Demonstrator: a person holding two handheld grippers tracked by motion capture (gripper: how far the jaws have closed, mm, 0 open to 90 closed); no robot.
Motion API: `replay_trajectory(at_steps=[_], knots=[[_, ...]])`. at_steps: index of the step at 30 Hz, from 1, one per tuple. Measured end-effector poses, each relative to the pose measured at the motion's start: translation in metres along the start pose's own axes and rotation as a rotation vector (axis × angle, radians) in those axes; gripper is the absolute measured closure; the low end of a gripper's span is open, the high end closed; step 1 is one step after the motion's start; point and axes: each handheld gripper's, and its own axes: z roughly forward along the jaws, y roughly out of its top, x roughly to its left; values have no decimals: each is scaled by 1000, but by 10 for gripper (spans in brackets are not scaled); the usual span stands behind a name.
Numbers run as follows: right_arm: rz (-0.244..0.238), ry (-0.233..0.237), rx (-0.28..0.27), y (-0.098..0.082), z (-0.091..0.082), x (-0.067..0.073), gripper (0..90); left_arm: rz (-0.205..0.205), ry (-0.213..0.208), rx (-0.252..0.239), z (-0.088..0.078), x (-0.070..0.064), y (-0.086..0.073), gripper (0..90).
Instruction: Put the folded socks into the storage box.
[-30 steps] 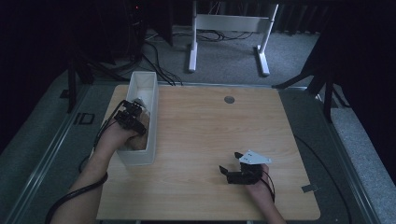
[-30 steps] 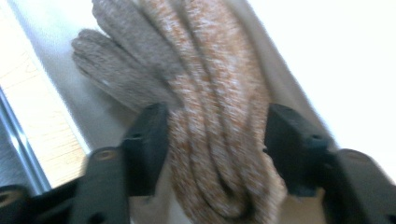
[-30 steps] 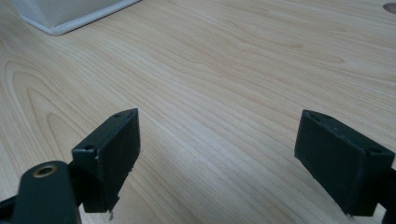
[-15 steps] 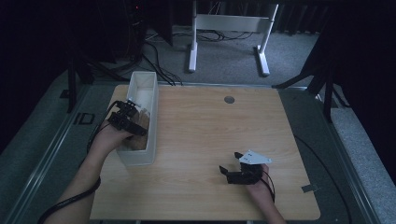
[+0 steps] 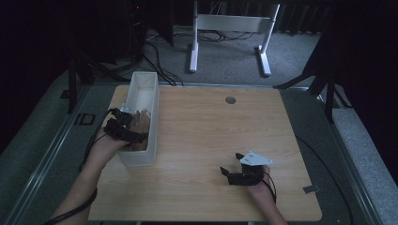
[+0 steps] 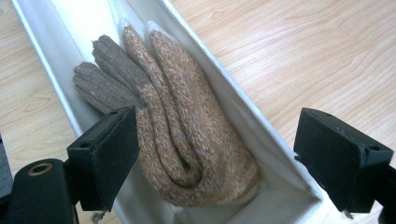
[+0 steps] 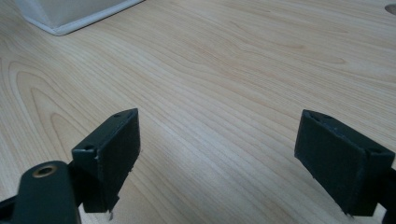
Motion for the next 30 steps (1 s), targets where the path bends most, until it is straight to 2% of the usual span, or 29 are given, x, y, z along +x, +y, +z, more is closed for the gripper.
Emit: replay_trajectory(at_steps=[5,7,9,15,16,18,21,27,30], knots=[[-4,1,1,0,0,1,141,2,-12,-30,-7,-3,-8,147],[-4,0,-1,0,0,1,141,6,-11,-60,-12,-4,-14,148],[-6,-1,0,0,0,1,141,2,-28,-90,-17,-5,-19,147],[-5,0,-1,0,0,1,141,-17,-31,-182,-30,-6,-38,148],[-5,0,-1,0,0,1,141,-17,-31,-182,-30,-6,-38,148],[-5,-1,-4,0,0,1,141,-12,-49,-214,-34,-7,-48,148],[-3,-4,-1,0,0,0,141,-1,-62,-225,-36,-9,-56,148],[4,-2,-8,0,-1,-1,141,-16,-95,-255,-38,-12,-72,148],[-1,-2,-6,0,0,0,141,-12,-95,-258,-39,-15,-79,148]])
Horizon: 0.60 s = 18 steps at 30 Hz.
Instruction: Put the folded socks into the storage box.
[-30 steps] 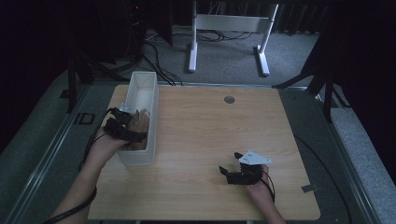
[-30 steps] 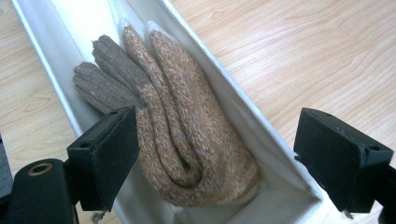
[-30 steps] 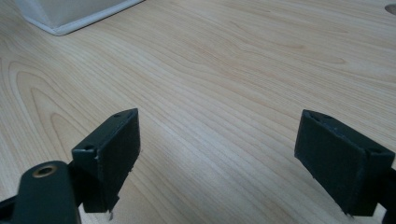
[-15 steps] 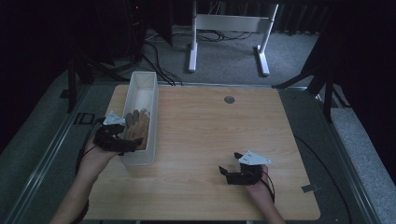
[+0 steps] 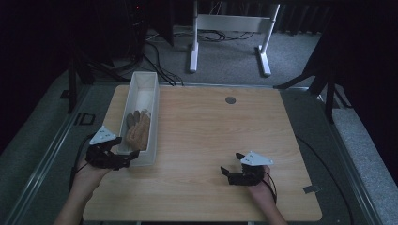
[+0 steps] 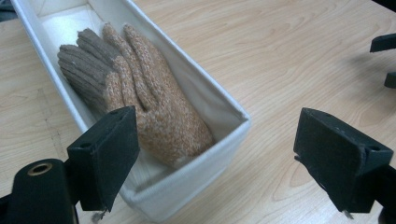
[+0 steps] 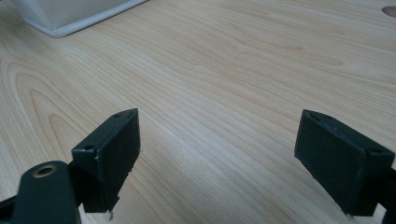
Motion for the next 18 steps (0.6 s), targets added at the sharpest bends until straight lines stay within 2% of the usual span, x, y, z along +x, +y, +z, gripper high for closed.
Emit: replay_trajectory(at_steps=[4,10,13,18], knots=[[-1,2,-2,0,0,0,141,-9,-14,-27,-3,-3,-11,148],[8,3,-7,-1,-1,-1,141,-16,-29,-34,-2,-9,-33,147],[-2,2,-3,0,0,1,141,-40,-47,-37,-1,-8,-43,148],[-2,2,-4,0,0,1,141,-50,-31,-61,1,-6,-58,148]])
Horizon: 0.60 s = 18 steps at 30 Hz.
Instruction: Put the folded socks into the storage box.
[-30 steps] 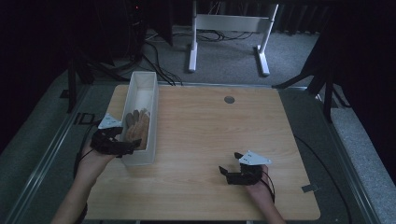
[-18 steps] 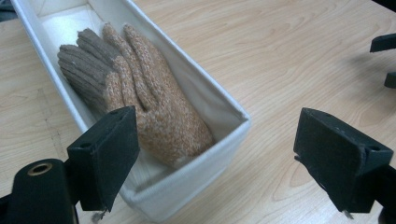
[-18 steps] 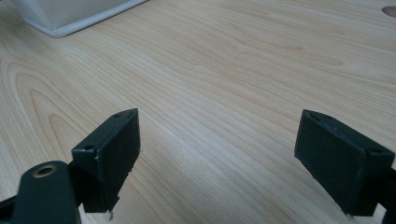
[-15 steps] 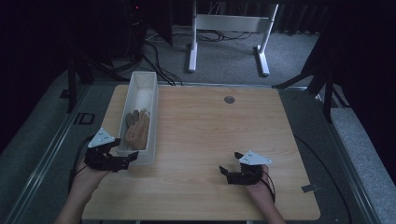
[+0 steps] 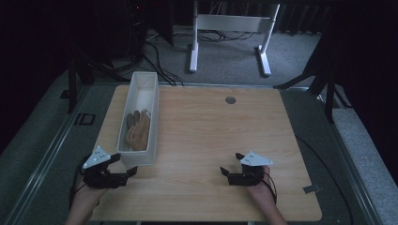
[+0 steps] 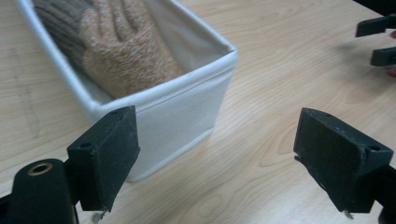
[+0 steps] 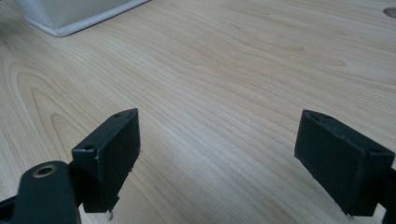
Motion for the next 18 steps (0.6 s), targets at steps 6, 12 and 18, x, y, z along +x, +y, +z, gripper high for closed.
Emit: replay_trajectory(at_steps=[6,12,18], knots=[[-5,1,1,0,0,0,141,-19,-6,2,3,5,-17,147],[-6,0,0,0,0,0,141,-23,5,-5,5,8,-30,148],[-9,0,0,-1,0,0,141,-39,41,-49,5,13,-46,147]])
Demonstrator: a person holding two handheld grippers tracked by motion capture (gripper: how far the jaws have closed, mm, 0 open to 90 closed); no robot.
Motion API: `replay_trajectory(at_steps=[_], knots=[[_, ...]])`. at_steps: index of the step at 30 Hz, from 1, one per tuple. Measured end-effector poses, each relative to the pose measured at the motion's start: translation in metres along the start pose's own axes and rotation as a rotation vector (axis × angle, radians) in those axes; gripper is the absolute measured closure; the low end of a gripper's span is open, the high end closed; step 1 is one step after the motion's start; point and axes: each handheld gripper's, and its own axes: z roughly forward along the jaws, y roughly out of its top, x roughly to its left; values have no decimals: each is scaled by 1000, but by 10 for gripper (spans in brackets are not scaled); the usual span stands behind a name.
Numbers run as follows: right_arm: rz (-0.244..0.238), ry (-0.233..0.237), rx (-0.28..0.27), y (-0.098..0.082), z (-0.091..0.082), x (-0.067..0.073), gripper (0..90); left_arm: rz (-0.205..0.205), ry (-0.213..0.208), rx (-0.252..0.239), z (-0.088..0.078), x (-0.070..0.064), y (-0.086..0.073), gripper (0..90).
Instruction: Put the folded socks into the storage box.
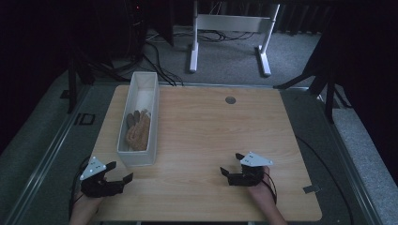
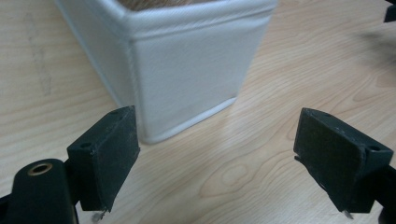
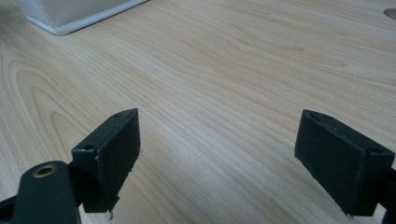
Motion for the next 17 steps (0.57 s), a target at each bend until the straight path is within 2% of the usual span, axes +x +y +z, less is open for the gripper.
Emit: replay_trajectory(at_steps=[6,11,17], knots=[[-4,-2,2,-1,0,0,141,-19,30,-21,-3,5,-6,147],[-5,-5,5,-1,1,0,141,-25,53,-5,-1,7,-13,147],[-9,-5,6,-2,1,0,141,-26,54,-5,0,5,-13,147]])
